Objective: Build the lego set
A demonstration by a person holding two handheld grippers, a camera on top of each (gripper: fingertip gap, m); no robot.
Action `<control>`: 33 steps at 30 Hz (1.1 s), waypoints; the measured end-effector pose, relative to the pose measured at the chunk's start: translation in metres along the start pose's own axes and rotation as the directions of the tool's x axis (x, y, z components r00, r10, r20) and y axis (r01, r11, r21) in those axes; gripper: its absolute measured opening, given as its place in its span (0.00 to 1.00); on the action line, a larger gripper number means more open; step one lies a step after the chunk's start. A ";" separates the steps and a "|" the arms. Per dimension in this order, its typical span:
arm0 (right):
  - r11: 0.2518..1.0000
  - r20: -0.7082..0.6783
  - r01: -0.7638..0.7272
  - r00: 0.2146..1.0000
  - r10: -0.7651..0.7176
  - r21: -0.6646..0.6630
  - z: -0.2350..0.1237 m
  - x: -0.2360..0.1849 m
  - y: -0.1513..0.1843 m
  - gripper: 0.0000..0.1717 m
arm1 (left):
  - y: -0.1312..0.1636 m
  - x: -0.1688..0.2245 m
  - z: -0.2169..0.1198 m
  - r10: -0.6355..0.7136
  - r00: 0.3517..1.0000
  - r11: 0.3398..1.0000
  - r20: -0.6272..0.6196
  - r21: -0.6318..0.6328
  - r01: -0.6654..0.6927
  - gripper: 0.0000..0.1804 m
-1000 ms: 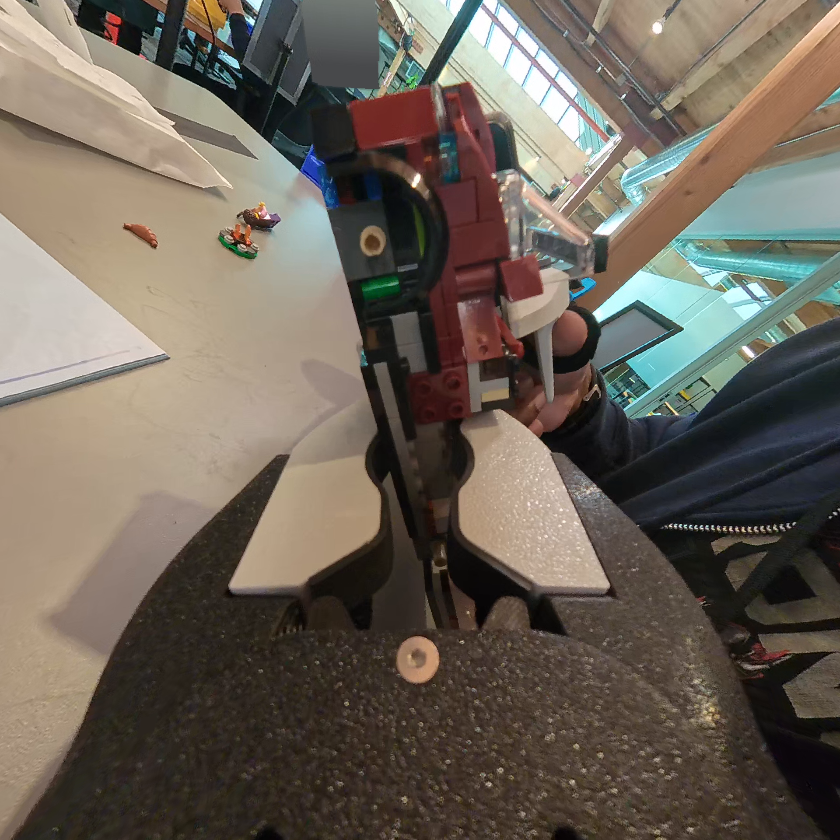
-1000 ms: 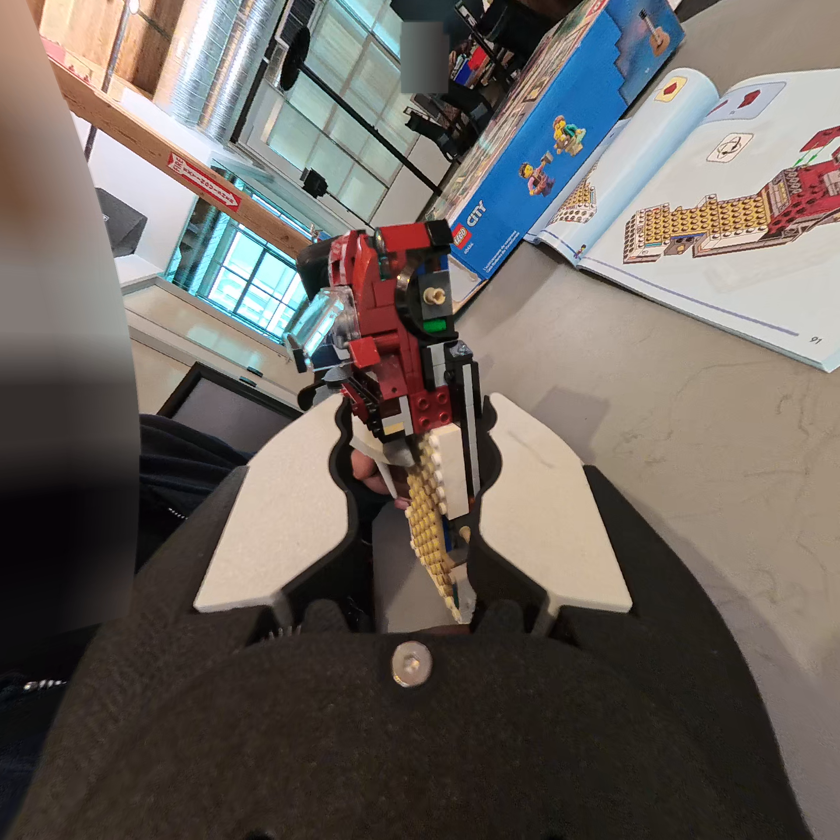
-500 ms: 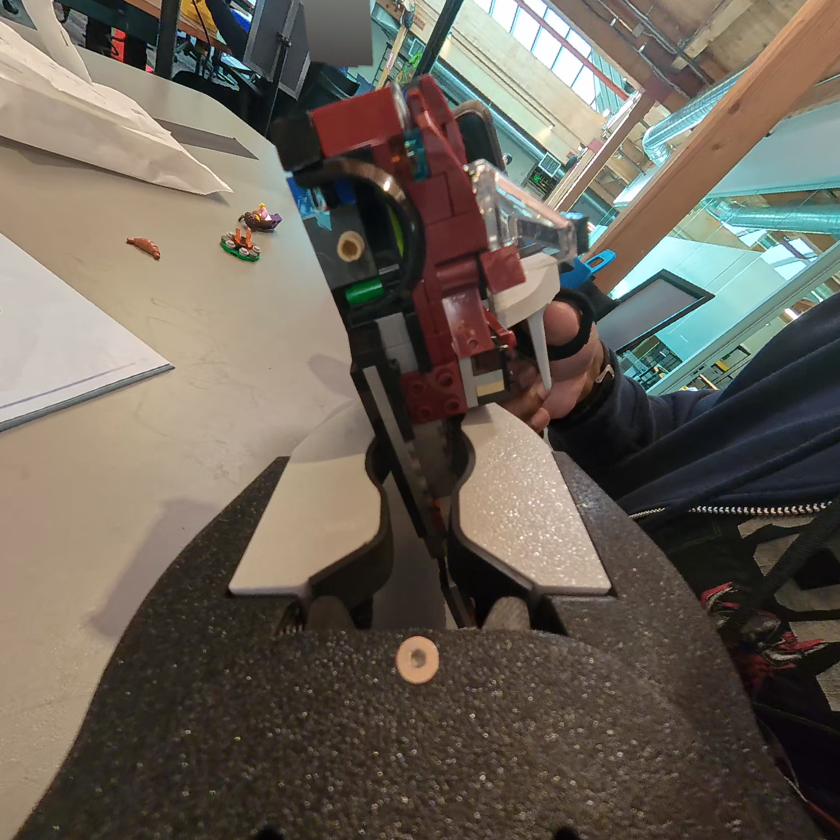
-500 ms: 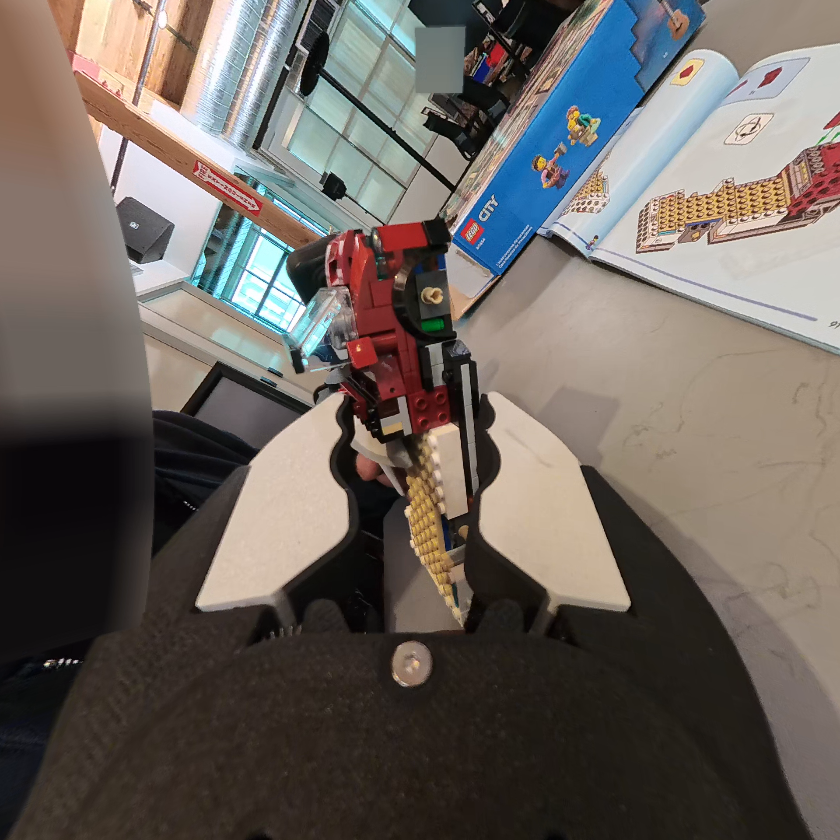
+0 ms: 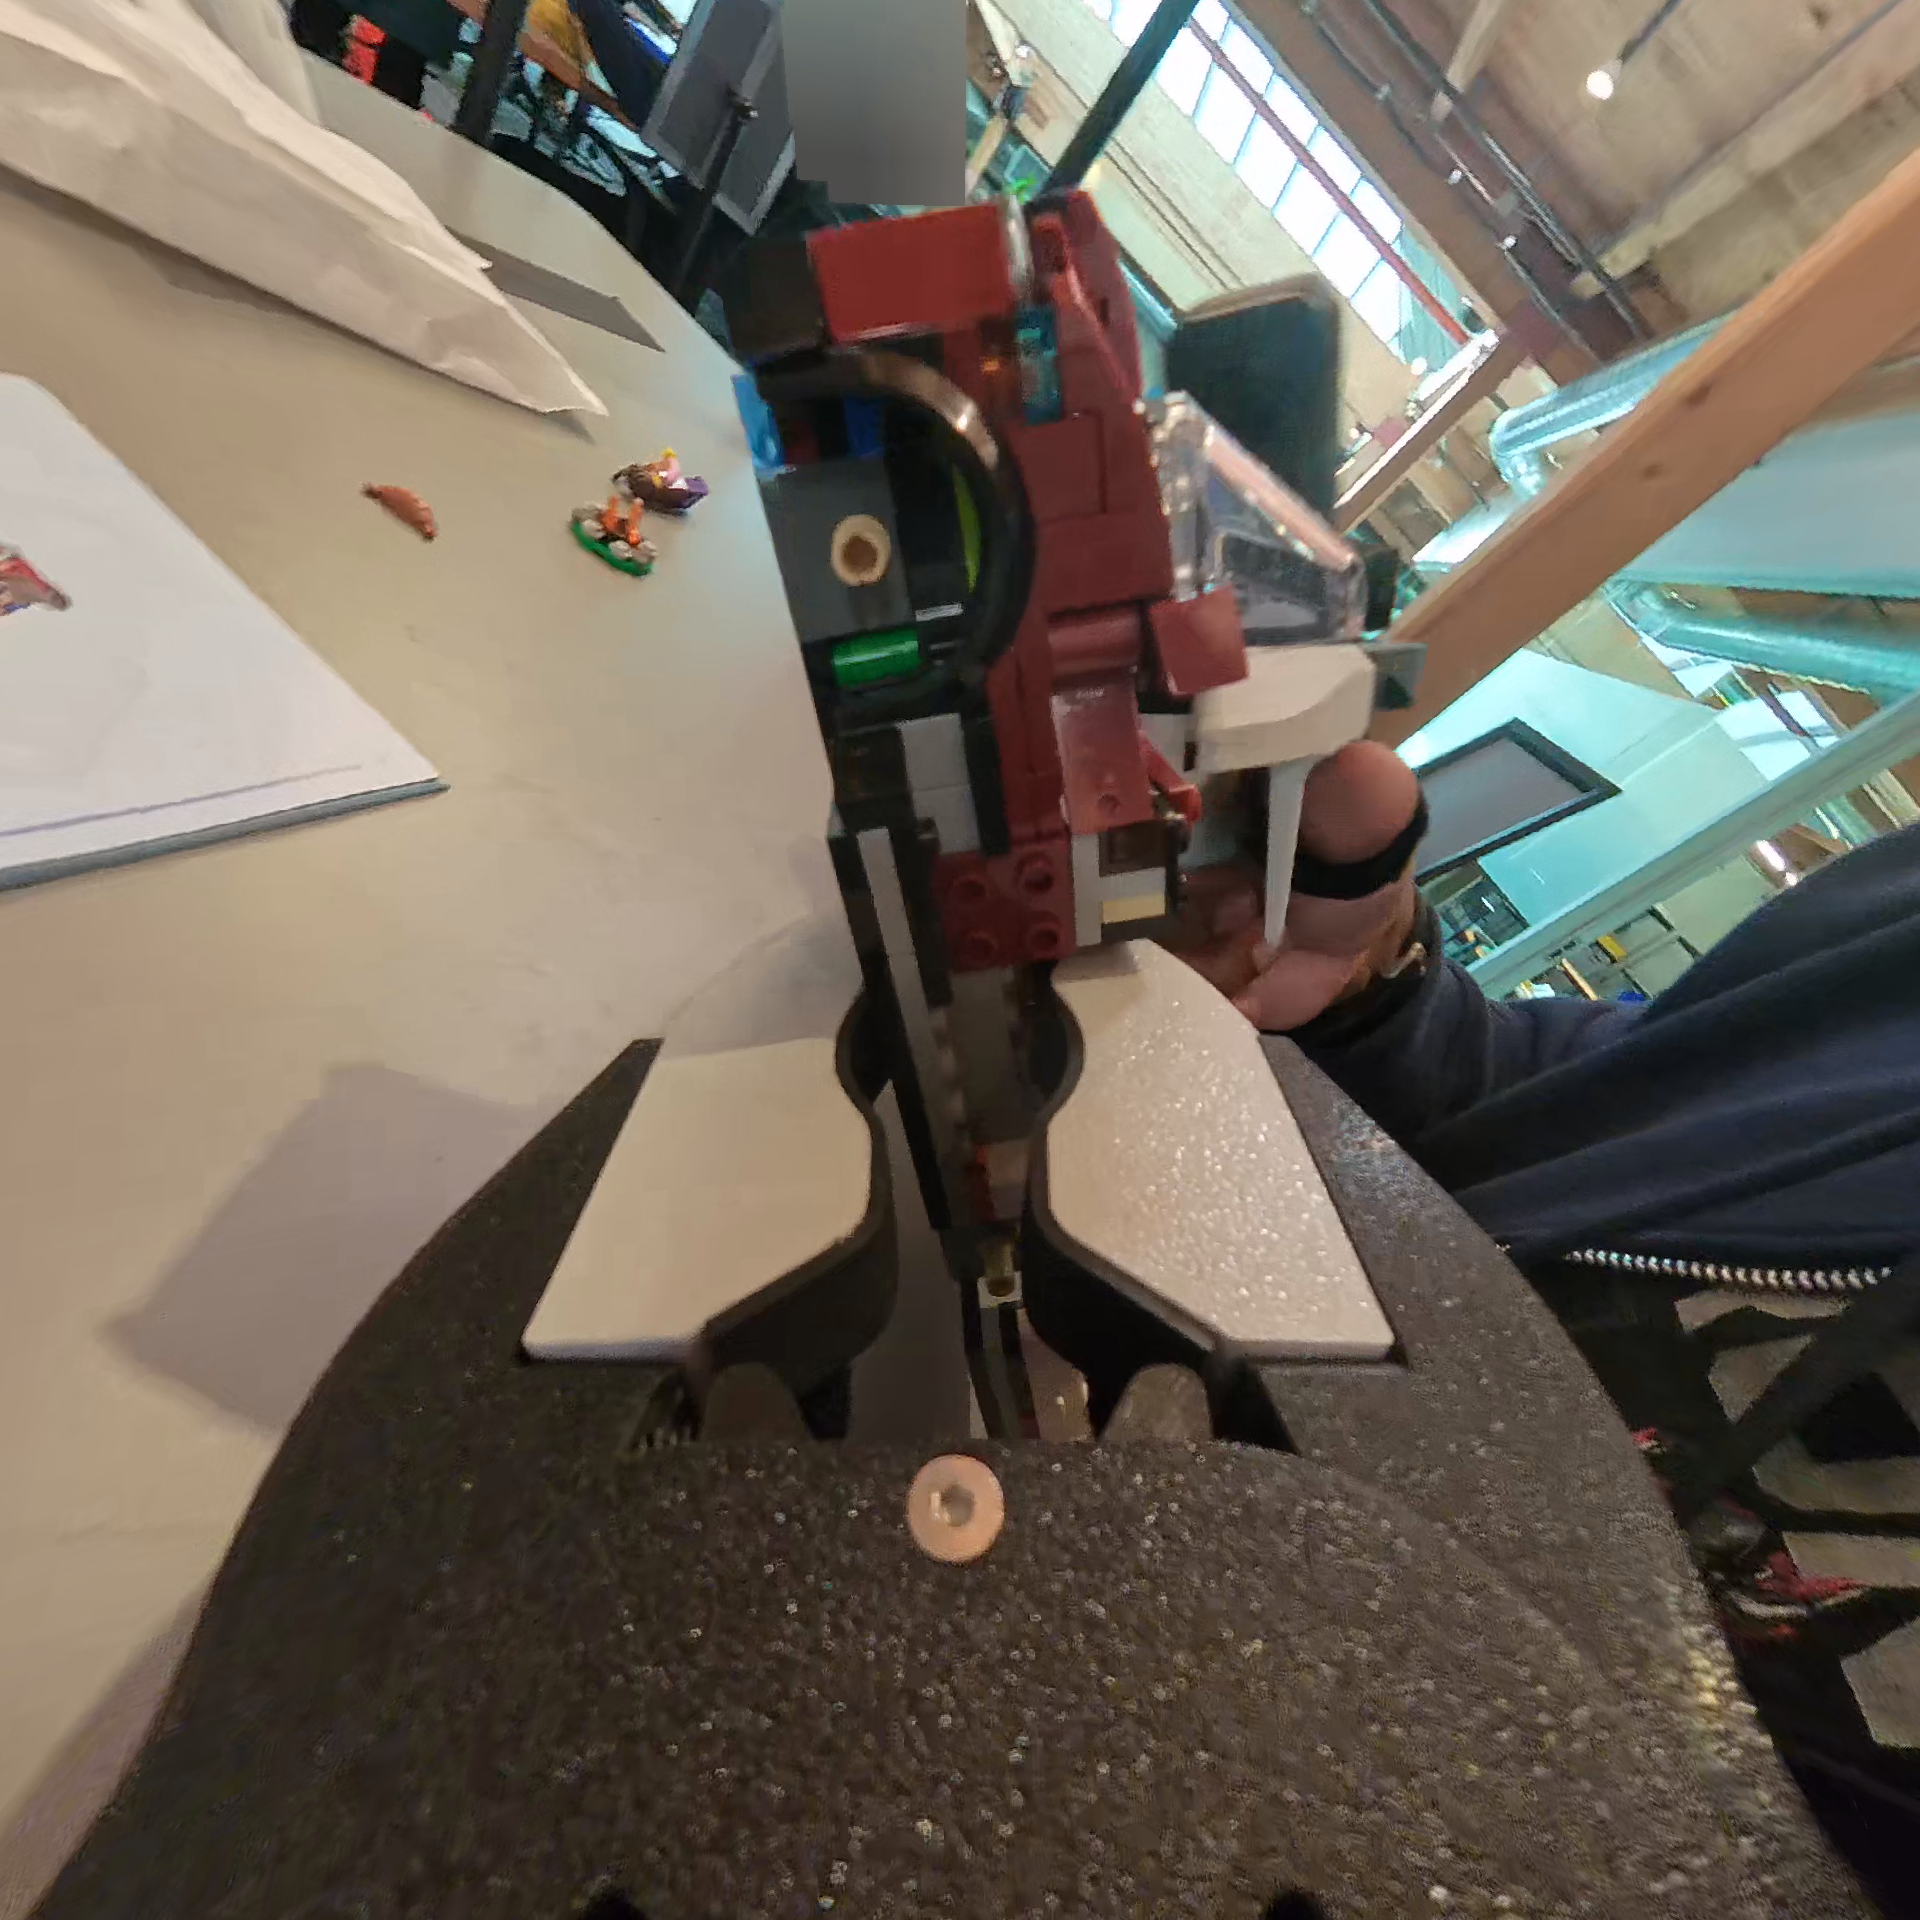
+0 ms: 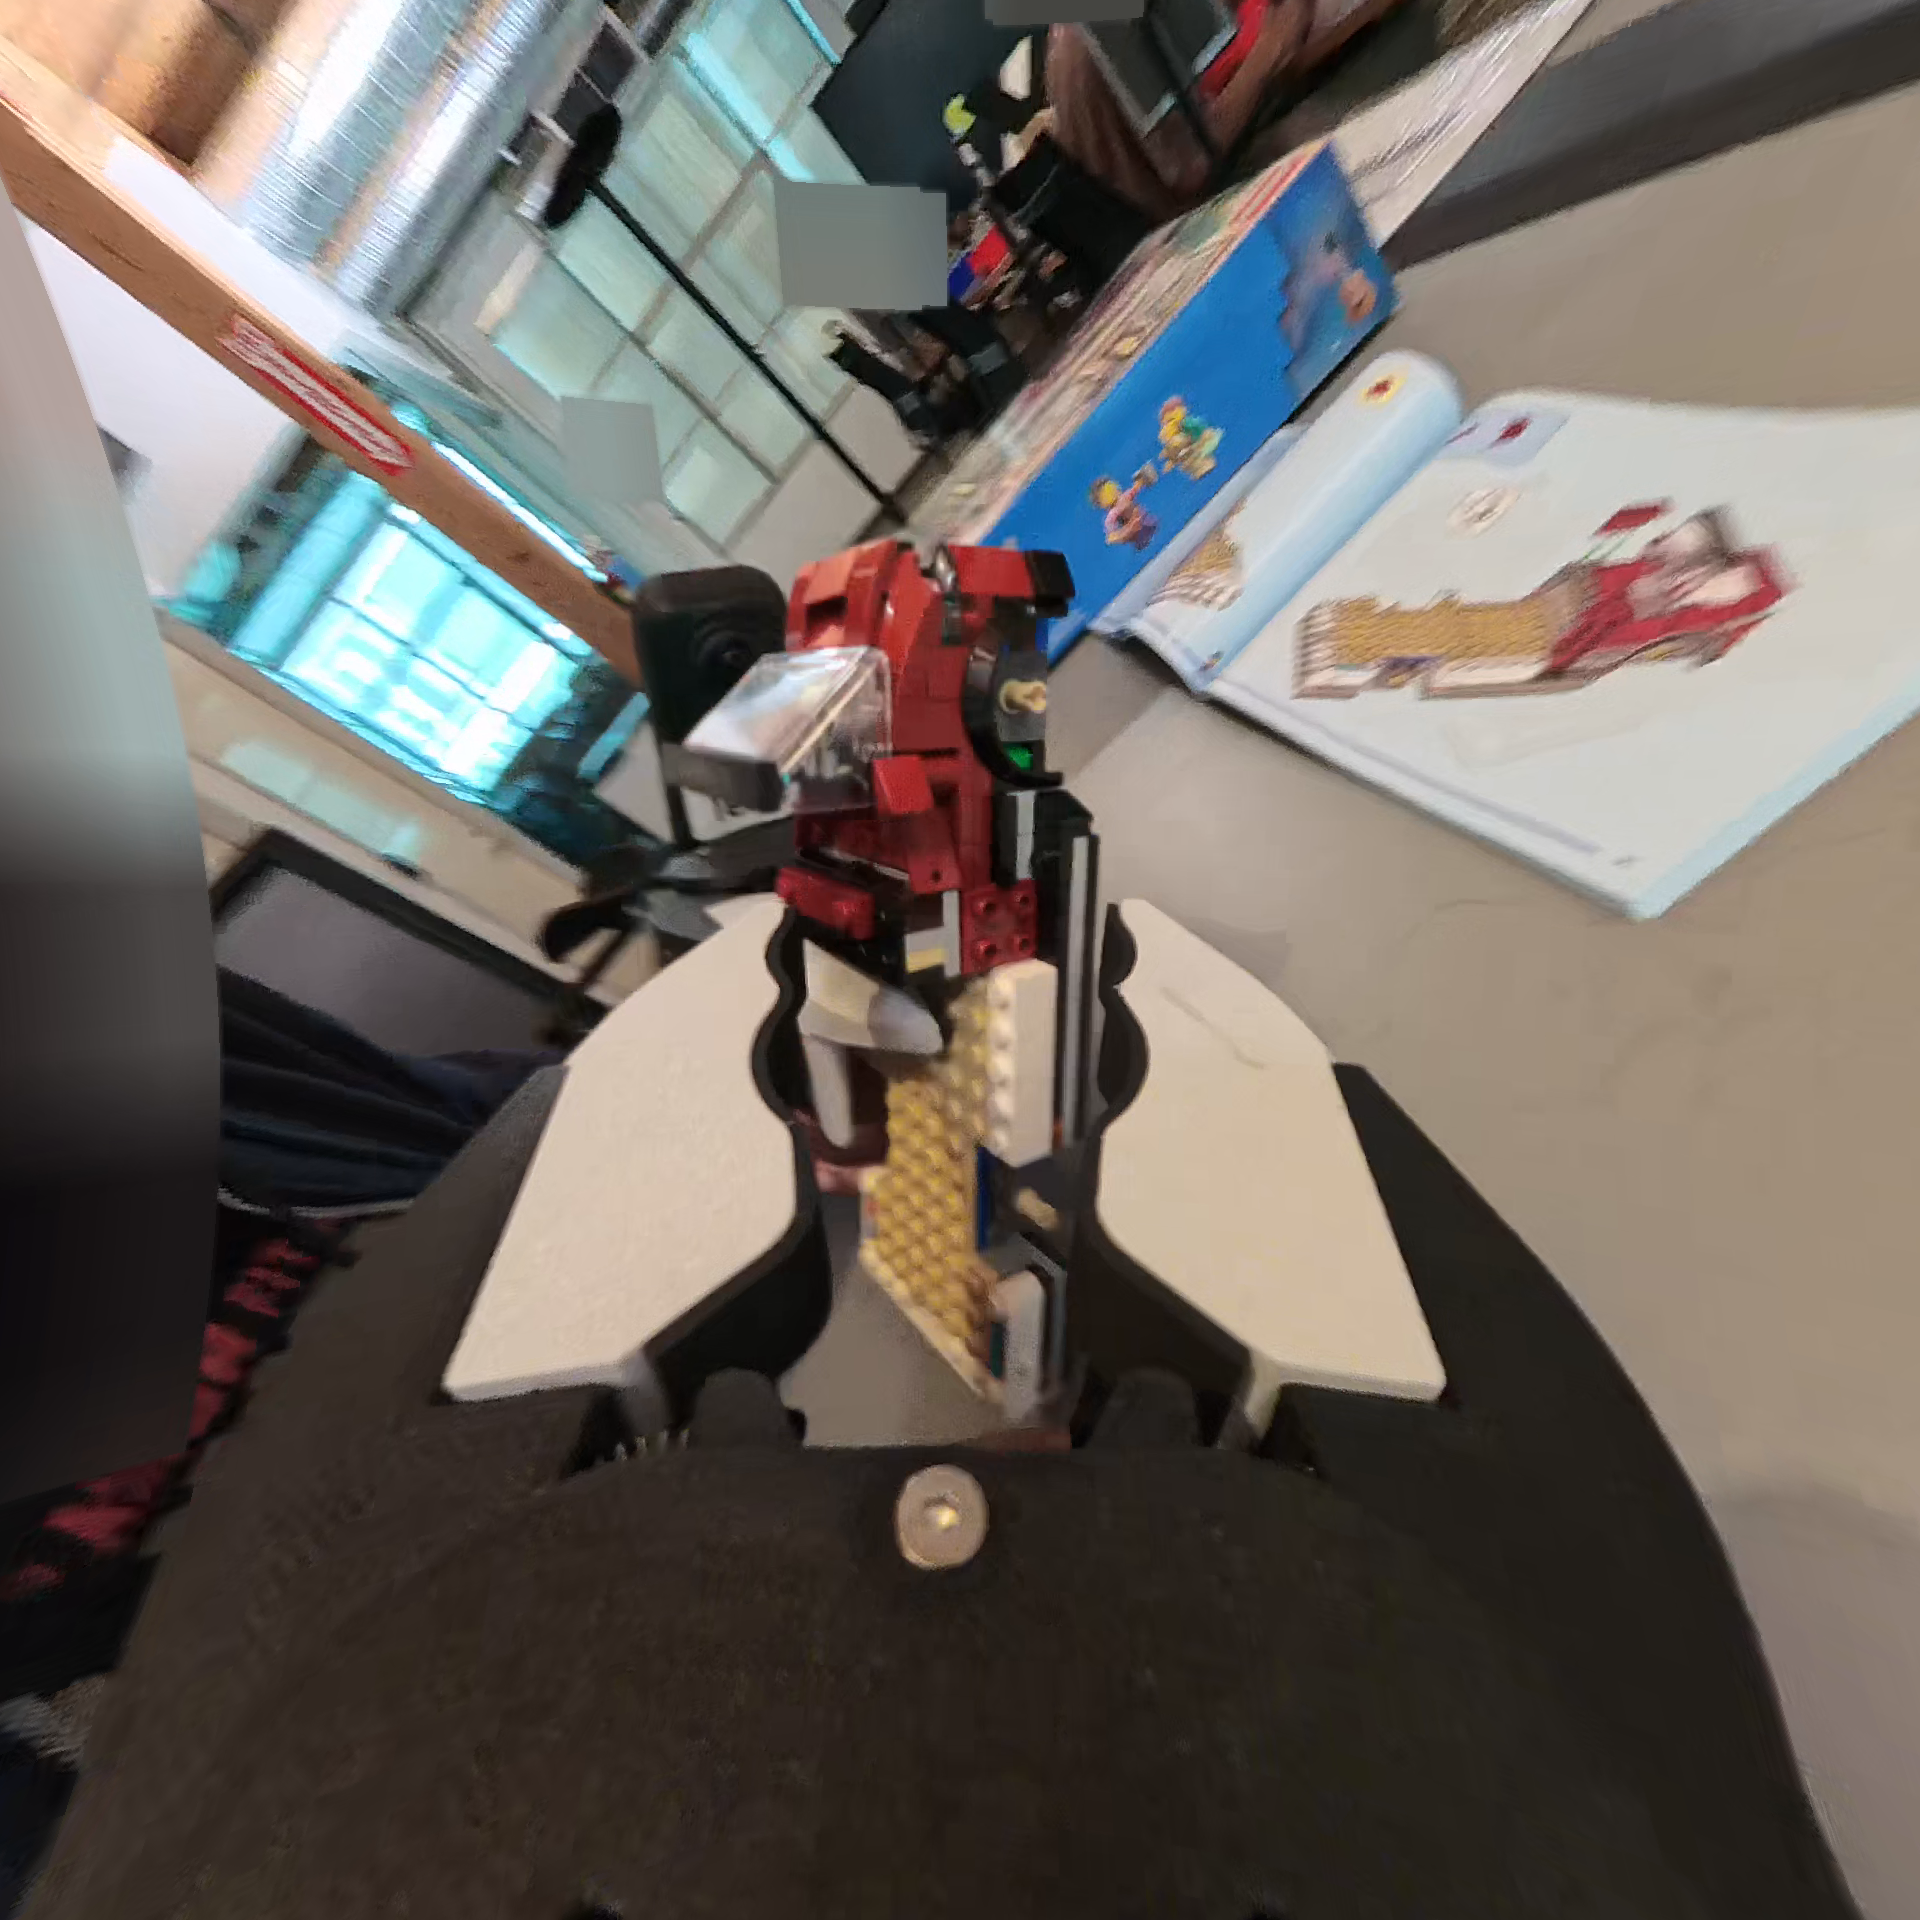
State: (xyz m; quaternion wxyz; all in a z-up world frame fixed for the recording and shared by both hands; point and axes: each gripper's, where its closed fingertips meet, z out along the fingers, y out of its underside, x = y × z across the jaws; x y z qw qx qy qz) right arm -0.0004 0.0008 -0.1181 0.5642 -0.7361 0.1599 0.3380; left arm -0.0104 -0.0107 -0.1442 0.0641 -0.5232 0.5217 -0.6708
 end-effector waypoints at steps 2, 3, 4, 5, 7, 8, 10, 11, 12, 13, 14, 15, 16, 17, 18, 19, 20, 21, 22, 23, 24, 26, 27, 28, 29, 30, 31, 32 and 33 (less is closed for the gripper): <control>0.987 -0.091 0.162 0.983 -0.160 0.014 -0.009 0.003 -0.004 0.30 | -0.001 -0.007 -0.003 -0.039 0.999 0.999 0.018 0.011 0.039 0.13; 0.966 -0.124 0.255 0.960 -0.249 0.034 -0.014 0.000 -0.008 0.26 | -0.001 -0.010 -0.004 -0.057 0.998 0.998 0.029 0.016 0.056 0.13; 0.934 -0.158 0.354 0.927 -0.341 0.057 -0.018 -0.005 -0.013 0.20 | -0.002 -0.014 -0.005 -0.069 0.997 0.997 0.042 0.020 0.068 0.13; 0.889 -0.188 0.452 0.881 -0.433 0.069 -0.021 -0.011 -0.017 0.15 | -0.003 -0.016 -0.006 -0.072 0.996 0.997 0.054 0.021 0.071 0.13; 0.791 -0.209 0.611 0.777 -0.594 0.026 -0.018 -0.024 -0.018 0.09 | -0.001 -0.018 -0.005 -0.066 0.995 0.998 0.075 0.009 0.066 0.13; 0.746 -0.209 0.665 0.727 -0.654 -0.019 -0.013 -0.027 -0.016 0.08 | 0.000 -0.019 -0.005 -0.059 0.995 0.998 0.084 0.002 0.060 0.13; 0.661 -0.197 0.744 0.637 -0.745 -0.095 -0.002 -0.030 -0.010 0.06 | 0.002 -0.018 -0.003 -0.041 0.995 0.999 0.095 -0.006 0.042 0.13; 0.623 -0.190 0.773 0.598 -0.779 -0.122 0.002 -0.030 -0.008 0.05 | 0.002 -0.018 -0.003 -0.033 0.994 0.999 0.100 -0.009 0.034 0.13; 0.592 -0.187 0.793 0.565 -0.803 -0.143 0.006 -0.030 -0.006 0.04 | 0.003 -0.018 -0.003 -0.026 0.994 1.000 0.106 -0.013 0.027 0.13; 0.567 -0.179 0.808 0.541 -0.822 -0.160 0.010 -0.030 -0.005 0.03 | 0.003 -0.019 -0.003 -0.021 0.993 1.000 0.112 -0.016 0.023 0.13; 0.550 -0.172 0.817 0.524 -0.834 -0.173 0.013 -0.029 -0.003 0.03 | 0.003 -0.019 -0.003 -0.017 0.993 1.000 0.117 -0.016 0.019 0.13; 0.538 -0.163 0.823 0.514 -0.842 -0.183 0.015 -0.028 -0.001 0.02 | 0.003 -0.019 -0.004 -0.014 0.993 1.000 0.120 -0.017 0.016 0.13; 0.528 -0.155 0.827 0.506 -0.849 -0.192 0.018 -0.027 0.000 0.02 | 0.003 -0.019 -0.004 -0.013 0.993 1.000 0.121 -0.017 0.015 0.13; 0.519 -0.154 0.832 0.496 -0.854 -0.197 0.019 -0.027 0.001 0.01 | 0.003 -0.019 -0.003 -0.011 0.992 1.000 0.124 -0.018 0.014 0.13; 0.510 -0.159 0.836 0.486 -0.860 -0.203 0.020 -0.026 0.001 0.00 | 0.003 -0.019 -0.003 -0.011 0.992 1.000 0.125 -0.021 0.014 0.13; 0.500 -0.159 0.840 0.476 -0.865 -0.209 0.022 -0.025 0.001 0.00 | 0.004 -0.019 -0.003 -0.011 0.992 1.000 0.126 -0.024 0.014 0.13; 0.495 -0.157 0.842 0.470 -0.868 -0.216 0.023 -0.025 0.002 0.00 | 0.005 -0.018 -0.003 -0.011 0.992 1.000 0.127 -0.027 0.014 0.13; 0.494 -0.158 0.840 0.468 -0.869 -0.225 0.024 -0.024 0.003 0.00 | 0.005 -0.018 -0.002 -0.011 0.992 0.999 0.128 -0.030 0.015 0.13; 0.497 -0.161 0.838 0.471 -0.867 -0.225 0.024 -0.023 0.003 0.00 | 0.006 -0.019 -0.002 -0.012 0.991 0.999 0.133 -0.033 0.016 0.13; 0.503 -0.160 0.835 0.477 -0.864 -0.224 0.024 -0.023 0.003 0.00 | 0.006 -0.019 -0.002 -0.012 0.991 0.999 0.134 -0.034 0.017 0.13; 0.510 -0.159 0.831 0.486 -0.860 -0.221 0.024 -0.024 0.004 0.00 | 0.006 -0.019 -0.003 -0.009 0.991 0.999 0.134 -0.032 0.014 0.13; 0.528 -0.156 0.824 0.505 -0.849 -0.208 0.023 -0.025 0.004 0.00 | 0.005 -0.018 -0.004 0.029 0.989 0.999 0.147 -0.036 -0.024 0.13; 0.538 -0.154 0.818 0.516 -0.843 -0.202 0.023 -0.025 0.003 0.00 | 0.004 -0.018 -0.004 0.045 0.987 0.998 0.153 -0.038 -0.040 0.13; 0.546 -0.153 0.814 0.524 -0.838 -0.197 0.022 -0.026 0.003 0.00 | 0.004 -0.018 -0.004 0.054 0.987 0.998 0.154 -0.038 -0.048 0.13; 0.549 -0.153 0.813 0.527 -0.836 -0.195 0.022 -0.026 0.003 0.00 | 0.004 -0.017 -0.004 0.060 0.986 0.998 0.153 -0.041 -0.055 0.13; 0.551 -0.153 0.811 0.529 -0.835 -0.197 0.021 -0.026 0.003 0.00 | 0.005 -0.017 -0.003 0.065 0.986 0.997 0.155 -0.043 -0.059 0.13; 0.554 -0.153 0.809 0.532 -0.833 -0.197 0.021 -0.026 0.003 0.00 | 0.005 -0.017 -0.004 0.075 0.984 0.997 0.159 -0.045 -0.068 0.13; 0.558 -0.153 0.807 0.537 -0.830 -0.196 0.021 -0.026 0.003 0.00 | 0.005 -0.017 -0.004 0.084 0.983 0.996 0.163 -0.046 -0.077 0.13; 0.563 -0.153 0.803 0.542 -0.826 -0.194 0.021 -0.026 0.003 0.00 | 0.004 -0.017 -0.004 0.094 0.982 0.995 0.166 -0.047 -0.087 0.13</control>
